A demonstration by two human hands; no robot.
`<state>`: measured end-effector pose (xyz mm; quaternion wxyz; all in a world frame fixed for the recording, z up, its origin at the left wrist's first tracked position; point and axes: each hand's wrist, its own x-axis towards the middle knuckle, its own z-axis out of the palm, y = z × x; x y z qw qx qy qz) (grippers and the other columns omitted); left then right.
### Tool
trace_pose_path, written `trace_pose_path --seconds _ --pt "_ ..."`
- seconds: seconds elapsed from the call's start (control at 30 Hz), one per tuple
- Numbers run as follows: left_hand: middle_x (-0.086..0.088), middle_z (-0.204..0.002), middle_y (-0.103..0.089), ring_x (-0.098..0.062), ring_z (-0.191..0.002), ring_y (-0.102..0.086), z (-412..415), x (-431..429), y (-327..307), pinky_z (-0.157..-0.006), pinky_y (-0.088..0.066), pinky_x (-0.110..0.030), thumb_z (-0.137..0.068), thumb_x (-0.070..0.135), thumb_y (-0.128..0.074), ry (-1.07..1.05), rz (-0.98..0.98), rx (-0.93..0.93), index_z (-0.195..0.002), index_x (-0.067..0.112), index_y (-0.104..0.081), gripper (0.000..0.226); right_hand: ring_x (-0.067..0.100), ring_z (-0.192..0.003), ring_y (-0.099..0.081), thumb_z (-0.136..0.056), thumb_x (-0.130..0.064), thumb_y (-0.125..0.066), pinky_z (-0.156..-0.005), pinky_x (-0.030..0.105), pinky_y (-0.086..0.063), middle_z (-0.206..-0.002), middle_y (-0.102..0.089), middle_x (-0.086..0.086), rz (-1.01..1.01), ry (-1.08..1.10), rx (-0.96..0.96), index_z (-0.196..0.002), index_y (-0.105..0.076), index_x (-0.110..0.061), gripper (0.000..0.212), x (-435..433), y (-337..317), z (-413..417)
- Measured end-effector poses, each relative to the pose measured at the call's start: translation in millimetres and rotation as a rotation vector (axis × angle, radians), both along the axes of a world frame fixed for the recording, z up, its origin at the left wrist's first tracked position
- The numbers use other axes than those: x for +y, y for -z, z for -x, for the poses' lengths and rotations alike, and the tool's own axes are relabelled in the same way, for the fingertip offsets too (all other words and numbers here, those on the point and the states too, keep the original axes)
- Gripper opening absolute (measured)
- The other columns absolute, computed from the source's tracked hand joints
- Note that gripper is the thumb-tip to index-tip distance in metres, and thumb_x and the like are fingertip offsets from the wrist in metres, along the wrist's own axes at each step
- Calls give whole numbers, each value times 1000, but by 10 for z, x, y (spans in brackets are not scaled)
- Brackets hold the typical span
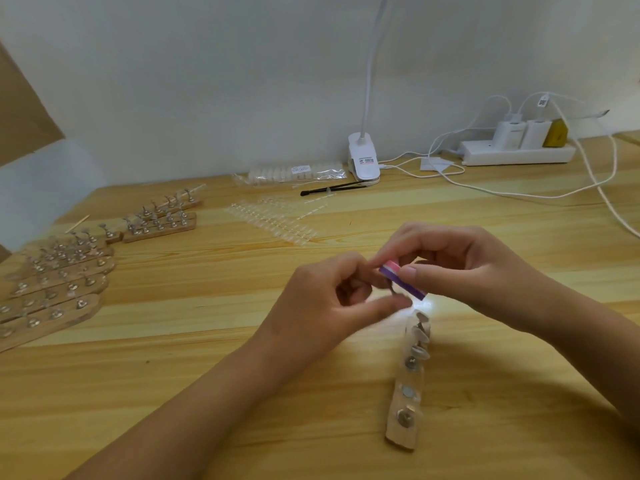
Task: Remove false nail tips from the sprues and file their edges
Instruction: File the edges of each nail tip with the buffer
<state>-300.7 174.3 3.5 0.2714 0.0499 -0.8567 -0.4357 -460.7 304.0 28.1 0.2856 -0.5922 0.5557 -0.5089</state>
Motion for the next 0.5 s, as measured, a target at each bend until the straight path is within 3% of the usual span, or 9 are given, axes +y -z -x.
trace_pose_path --seconds 0.1,0.17,0.27,0.5 --pt "12 -58 -46 -4 -54 -41 -16 -75 -41 -52 -35 -18 -74 44 -76 -36 -143 25 -83 23 -66 25 29 -94 -63 -85 -33 -66 -78 32 -57 -103 -65 3 14 -3 21 -105 -76 -20 26 12 -20 33" --pt "12 -58 -44 -6 -55 -40 -16 -70 -45 -53 -35 -23 -74 44 -76 -42 -102 23 -81 24 -65 24 30 -95 -64 -86 -31 -69 -80 34 -58 -105 -65 3 28 -13 16 -107 -75 -20 25 6 -16 30" --pt "9 -58 -42 -12 -55 -38 -12 -40 -46 -54 -34 -30 -73 44 -76 -43 -45 1 -76 31 -61 20 28 -94 -64 -89 -27 -69 -78 26 -54 -105 -64 4 42 -23 25 -109 -75 -18 23 -11 9 -1" --pt "6 -57 -41 -11 -54 -36 -25 -74 -88 -52 -31 -25 -68 46 -78 -25 -33 -52 -65 42 -60 19 16 -86 -62 -87 -30 -67 -74 18 -49 -103 -63 1 19 -25 74 -108 -76 -22 25 -21 18 -22"
